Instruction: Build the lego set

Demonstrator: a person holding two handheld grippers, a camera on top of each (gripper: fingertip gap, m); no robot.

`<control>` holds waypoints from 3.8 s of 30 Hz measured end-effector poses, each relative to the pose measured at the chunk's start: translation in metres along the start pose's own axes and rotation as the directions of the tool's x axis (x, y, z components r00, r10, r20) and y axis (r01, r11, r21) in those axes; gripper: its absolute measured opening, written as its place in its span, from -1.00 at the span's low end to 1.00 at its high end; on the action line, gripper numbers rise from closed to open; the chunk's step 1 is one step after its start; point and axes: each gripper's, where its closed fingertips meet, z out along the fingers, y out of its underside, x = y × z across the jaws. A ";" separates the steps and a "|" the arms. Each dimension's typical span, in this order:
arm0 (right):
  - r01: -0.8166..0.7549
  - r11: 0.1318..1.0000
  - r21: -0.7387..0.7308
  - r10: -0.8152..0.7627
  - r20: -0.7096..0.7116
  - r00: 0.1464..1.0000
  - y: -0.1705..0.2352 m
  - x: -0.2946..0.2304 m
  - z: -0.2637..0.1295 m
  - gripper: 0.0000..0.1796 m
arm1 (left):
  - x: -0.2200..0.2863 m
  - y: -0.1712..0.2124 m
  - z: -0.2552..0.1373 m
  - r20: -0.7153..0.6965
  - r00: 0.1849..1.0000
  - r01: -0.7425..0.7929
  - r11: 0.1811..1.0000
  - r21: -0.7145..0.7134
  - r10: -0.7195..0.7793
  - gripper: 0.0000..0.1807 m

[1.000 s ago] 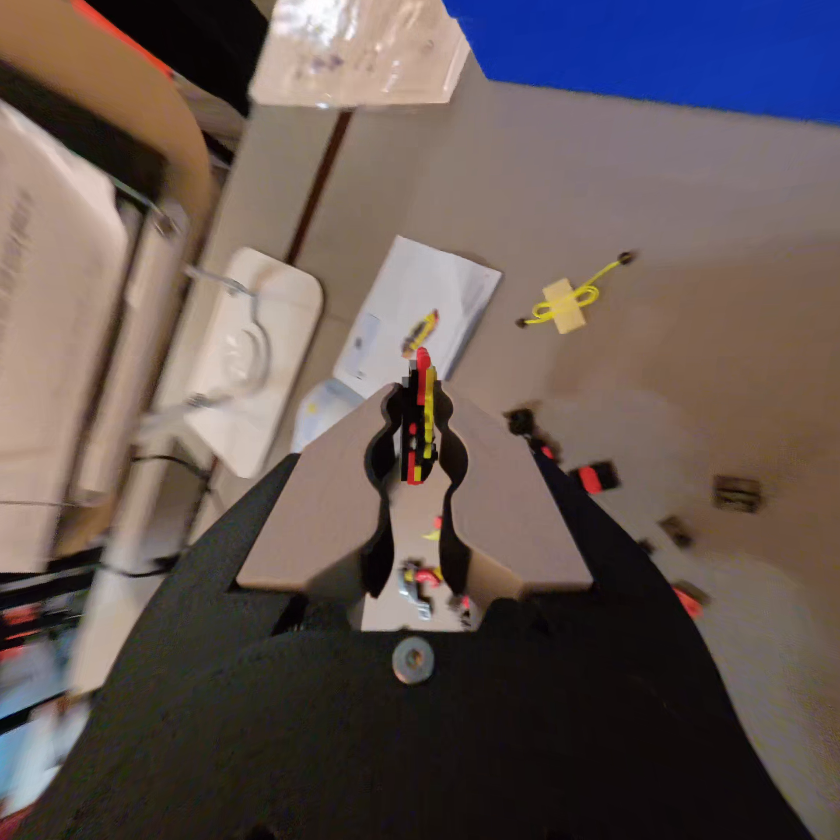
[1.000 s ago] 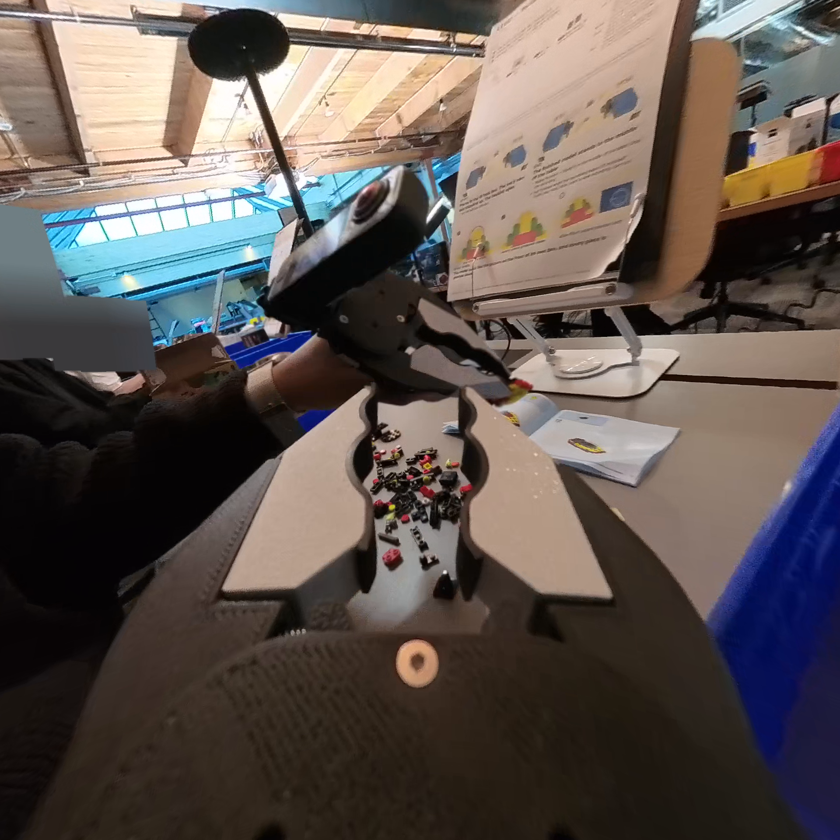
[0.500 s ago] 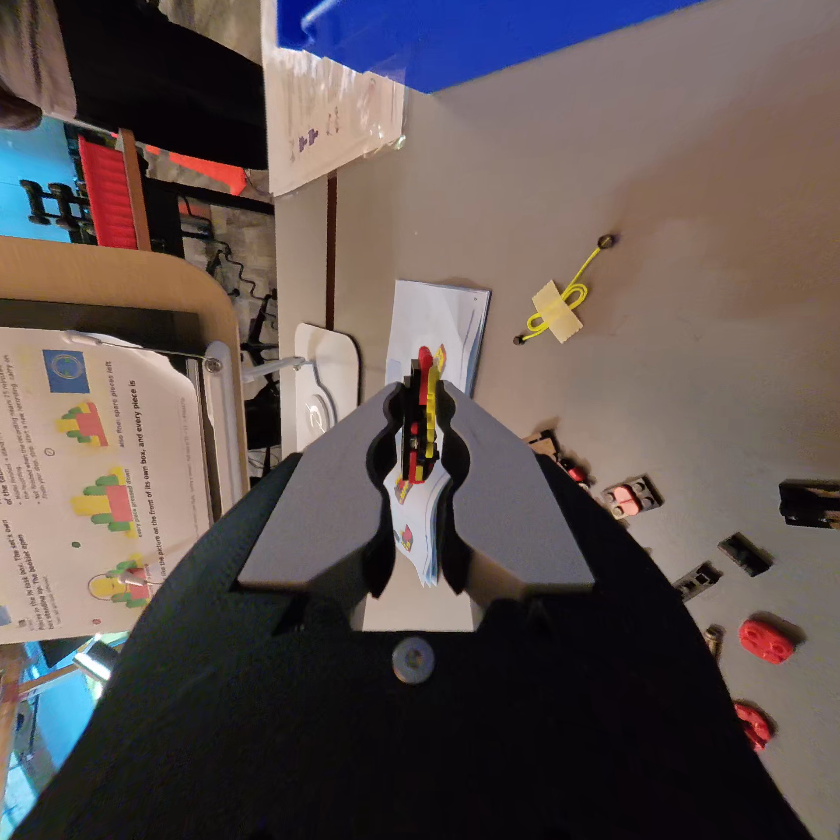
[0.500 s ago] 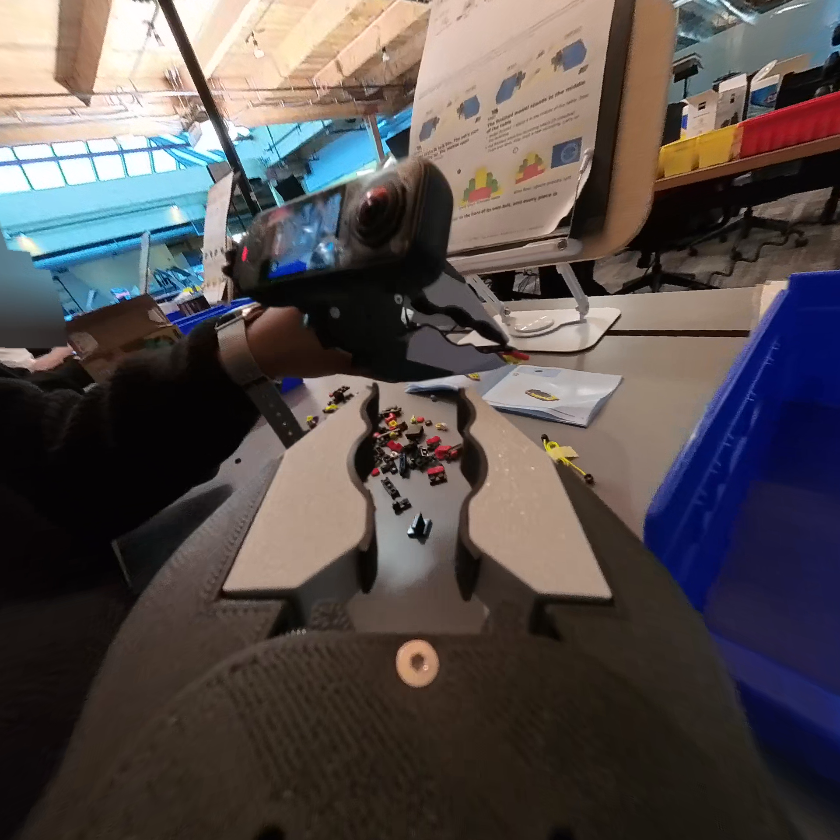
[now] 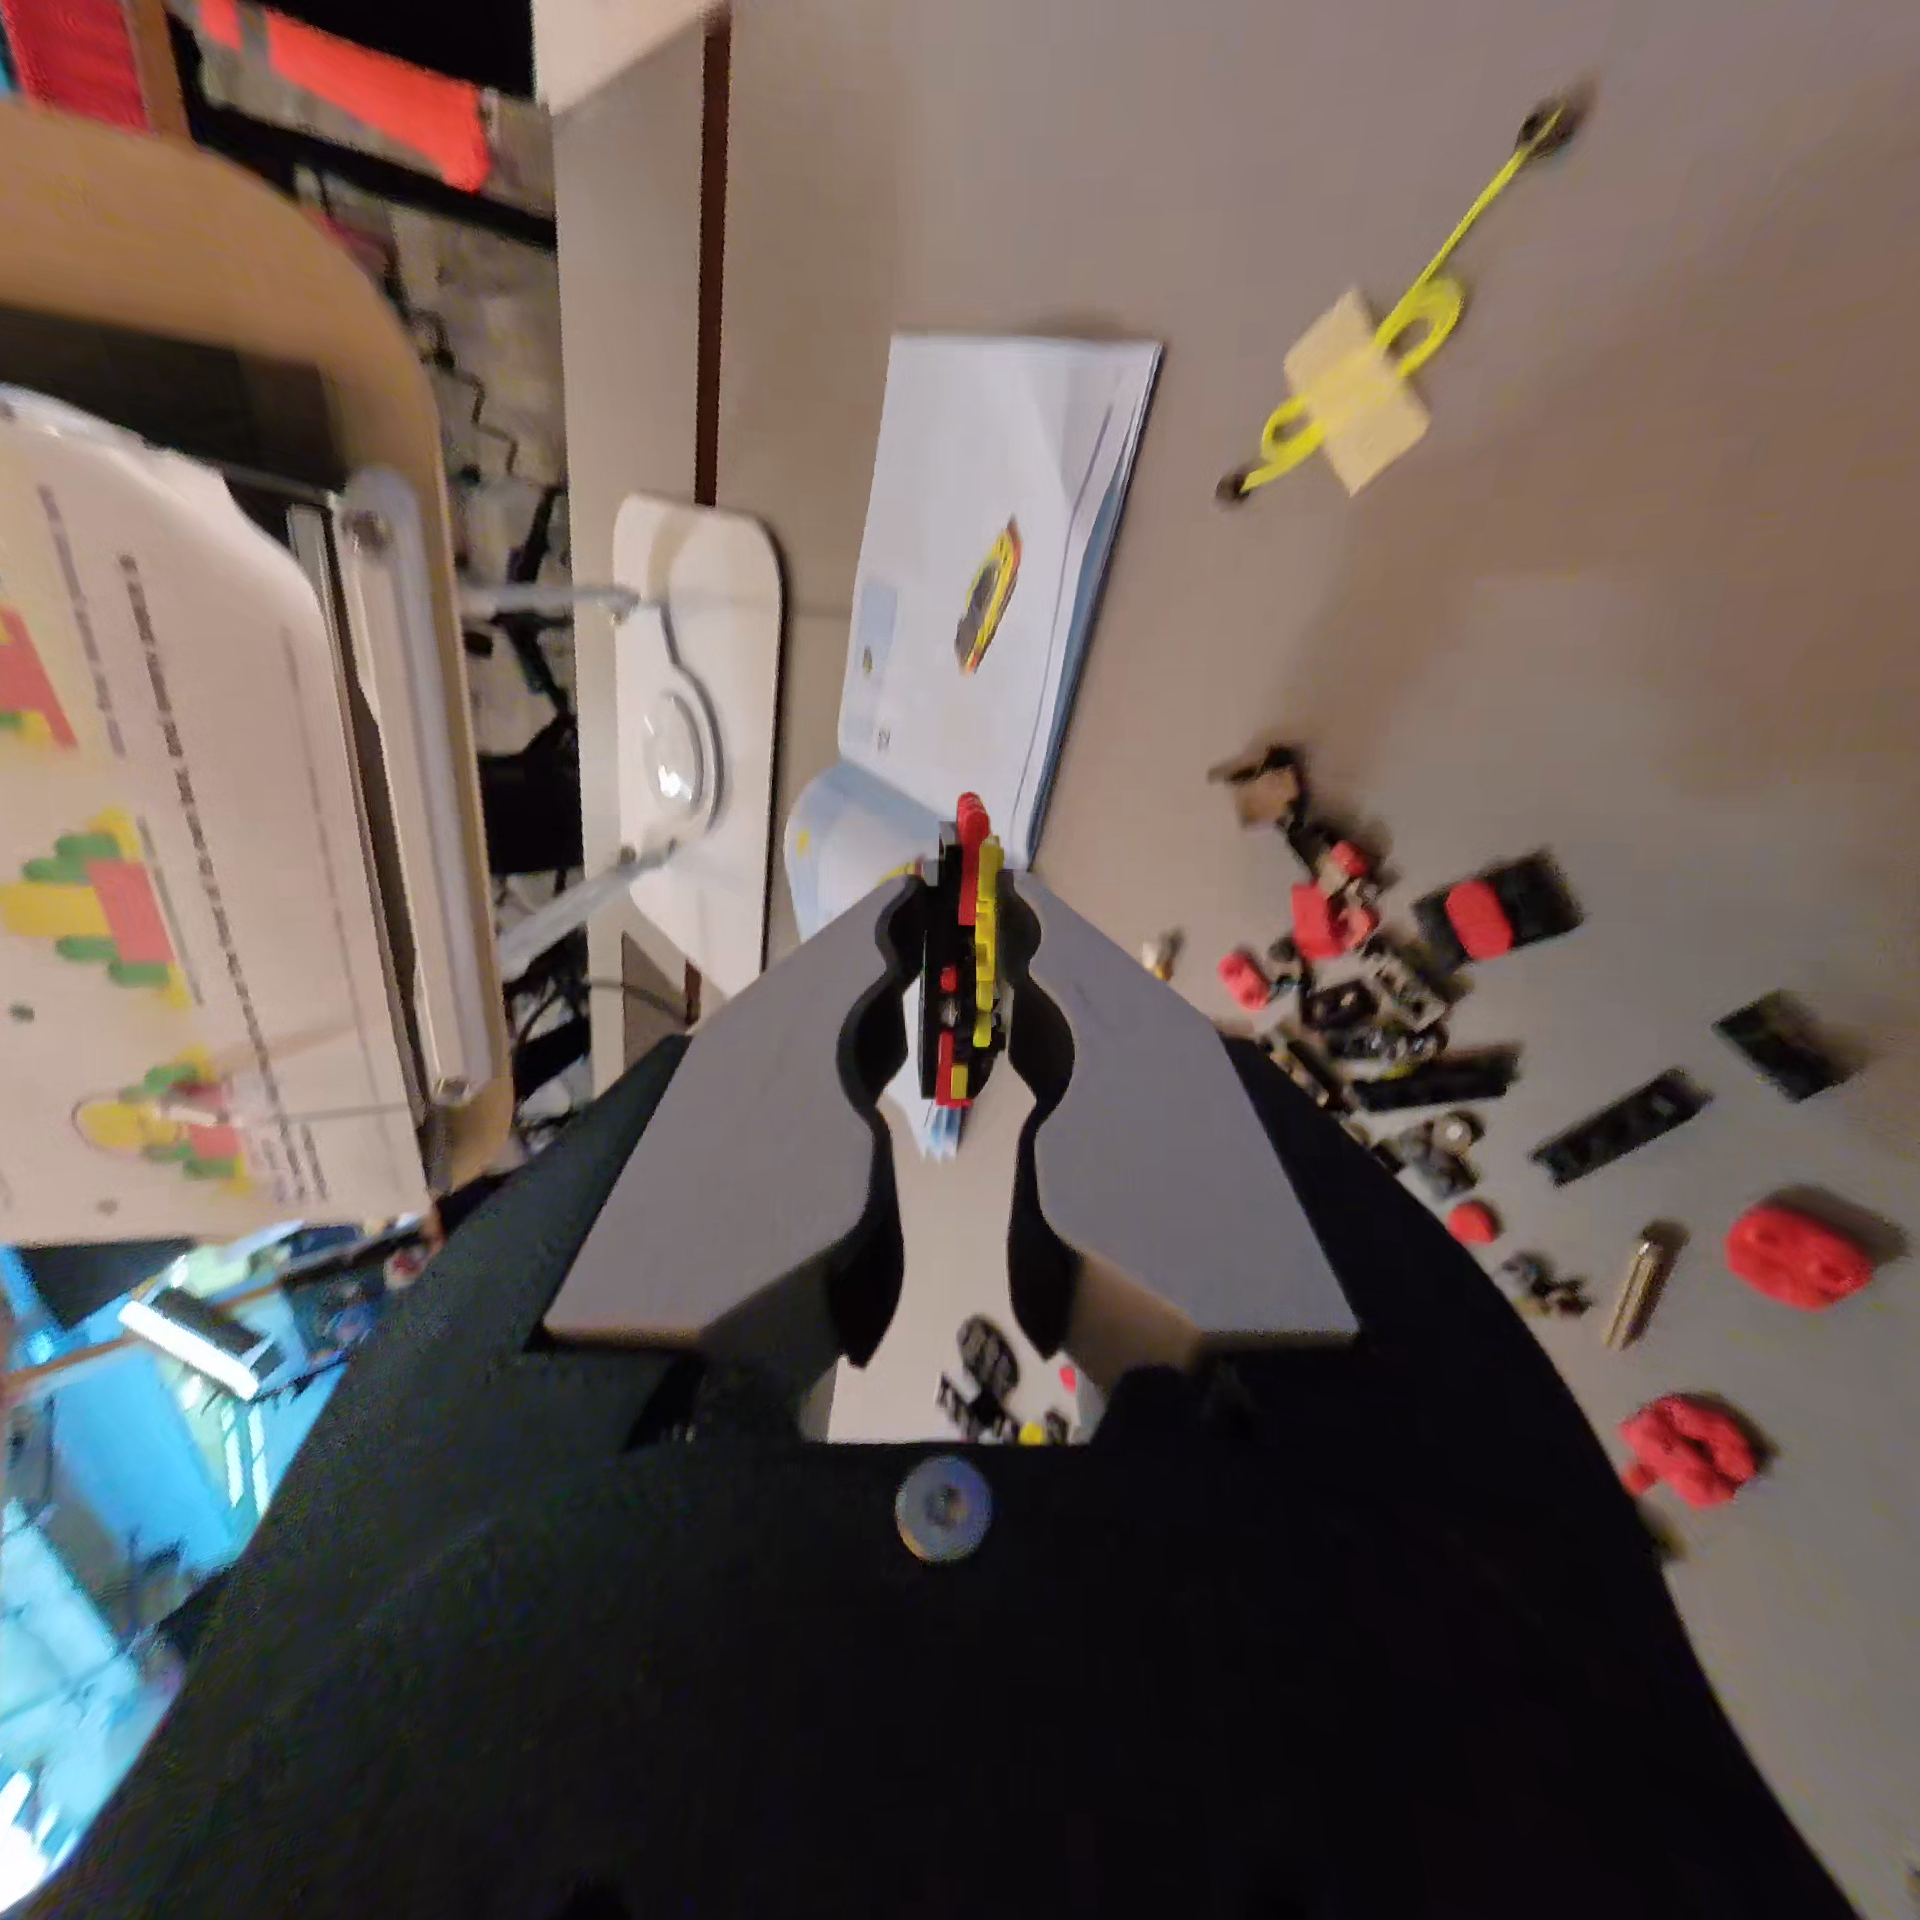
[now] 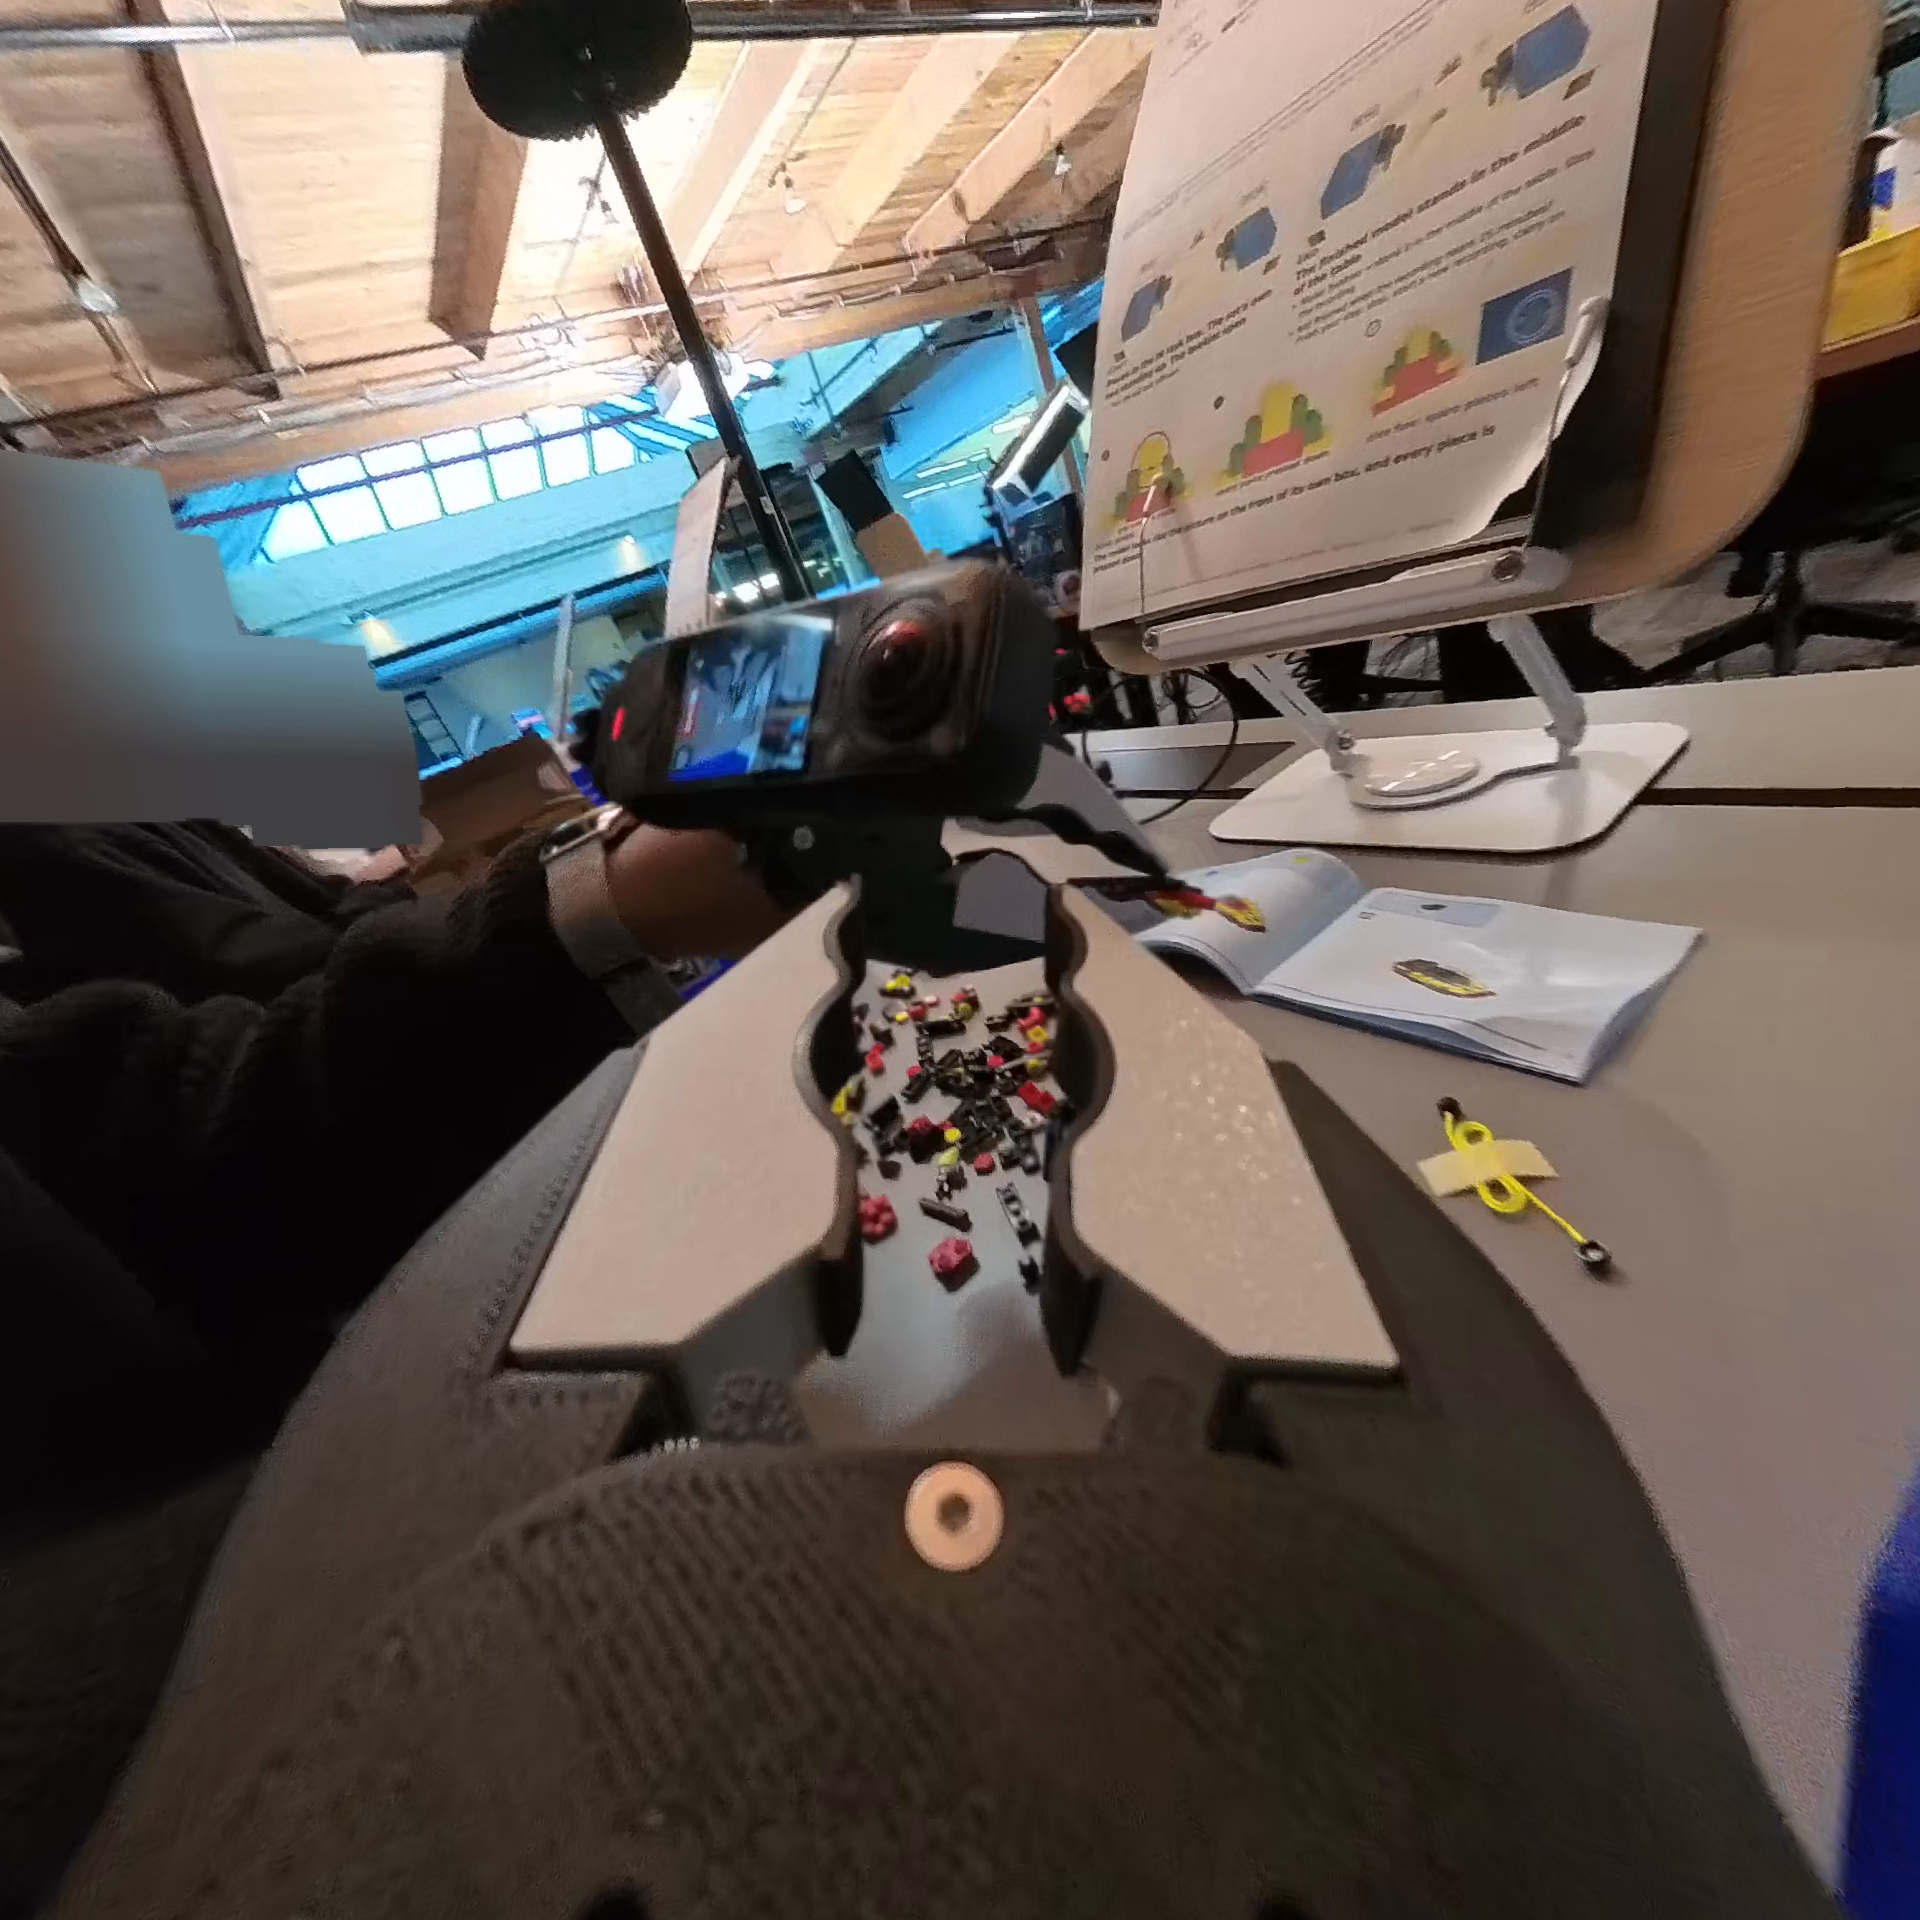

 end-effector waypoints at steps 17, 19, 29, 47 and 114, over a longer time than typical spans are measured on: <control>0.079 0.979 -0.189 -0.050 0.153 0.987 0.042 -0.021 0.085 -0.70 | -0.029 0.111 -0.056 0.181 0.982 0.013 0.953 -0.302 0.044 -0.87; 0.080 0.976 -0.202 -0.044 0.178 0.983 0.046 -0.026 0.091 -0.70 | -0.027 0.118 -0.057 0.179 0.984 0.041 0.953 -0.301 0.014 -0.88; 0.081 0.973 -0.214 -0.028 0.240 0.970 0.052 -0.040 0.104 -0.69 | -0.018 0.137 -0.059 0.157 0.987 0.091 0.941 -0.327 -0.041 -0.88; 0.091 0.985 -0.147 -0.074 0.119 0.990 0.031 -0.018 0.068 -0.70 | 0.041 0.025 -0.034 -0.512 0.741 0.574 0.806 0.145 -0.436 -0.89; -0.058 0.984 -0.169 0.125 0.413 0.902 0.027 -0.056 0.061 -0.72 | 0.030 0.008 -0.161 -0.980 0.198 0.980 0.007 0.198 -0.031 -0.91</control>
